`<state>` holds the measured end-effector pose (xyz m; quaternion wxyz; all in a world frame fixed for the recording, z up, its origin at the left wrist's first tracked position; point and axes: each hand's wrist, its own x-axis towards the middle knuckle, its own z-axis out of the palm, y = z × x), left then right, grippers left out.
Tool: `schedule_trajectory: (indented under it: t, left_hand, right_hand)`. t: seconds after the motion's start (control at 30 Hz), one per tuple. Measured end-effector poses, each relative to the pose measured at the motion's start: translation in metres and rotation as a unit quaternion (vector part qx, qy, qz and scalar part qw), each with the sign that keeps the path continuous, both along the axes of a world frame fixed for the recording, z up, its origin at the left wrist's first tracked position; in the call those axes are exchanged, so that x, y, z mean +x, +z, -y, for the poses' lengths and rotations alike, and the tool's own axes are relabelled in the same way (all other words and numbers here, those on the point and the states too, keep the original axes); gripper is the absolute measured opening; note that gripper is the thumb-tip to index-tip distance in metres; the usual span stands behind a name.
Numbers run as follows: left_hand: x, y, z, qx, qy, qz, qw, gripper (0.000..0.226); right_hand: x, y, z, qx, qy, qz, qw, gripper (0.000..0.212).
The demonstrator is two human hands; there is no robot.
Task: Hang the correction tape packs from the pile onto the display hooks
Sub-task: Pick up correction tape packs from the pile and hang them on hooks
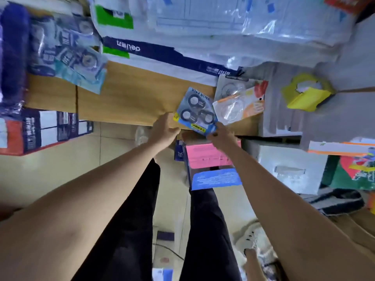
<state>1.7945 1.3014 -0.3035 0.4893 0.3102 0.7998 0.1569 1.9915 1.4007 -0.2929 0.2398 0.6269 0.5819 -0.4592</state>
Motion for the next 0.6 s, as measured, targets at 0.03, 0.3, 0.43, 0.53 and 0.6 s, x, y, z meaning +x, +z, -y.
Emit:
schedule_trajectory:
  t: [0.03, 0.3, 0.43, 0.53, 0.6]
  left_hand:
    - [0.006, -0.009, -0.006, 0.009, -0.011, -0.016, 1.0, 0.053]
    - [0.043, -0.026, -0.021, -0.018, 0.15, 0.036, 0.988, 0.064]
    - [0.029, -0.022, -0.012, -0.044, 0.254, 0.065, 0.964, 0.053]
    - [0.015, -0.033, 0.01, -0.066, 0.298, 0.084, 0.949, 0.09]
    - [0.012, -0.022, 0.019, -0.078, 0.318, 0.104, 0.939, 0.079]
  right_hand:
    - [-0.003, -0.009, 0.003, 0.0, 0.026, 0.017, 1.0, 0.068]
    - [-0.015, -0.019, 0.011, 0.0, -0.007, -0.037, 0.999, 0.071]
    - [-0.017, -0.016, 0.005, -0.037, -0.147, -0.154, 0.976, 0.064]
    - [-0.023, -0.006, -0.002, -0.073, -0.314, -0.203, 0.925, 0.045]
    - [-0.021, -0.003, -0.002, -0.02, -0.342, -0.21, 0.916, 0.036]
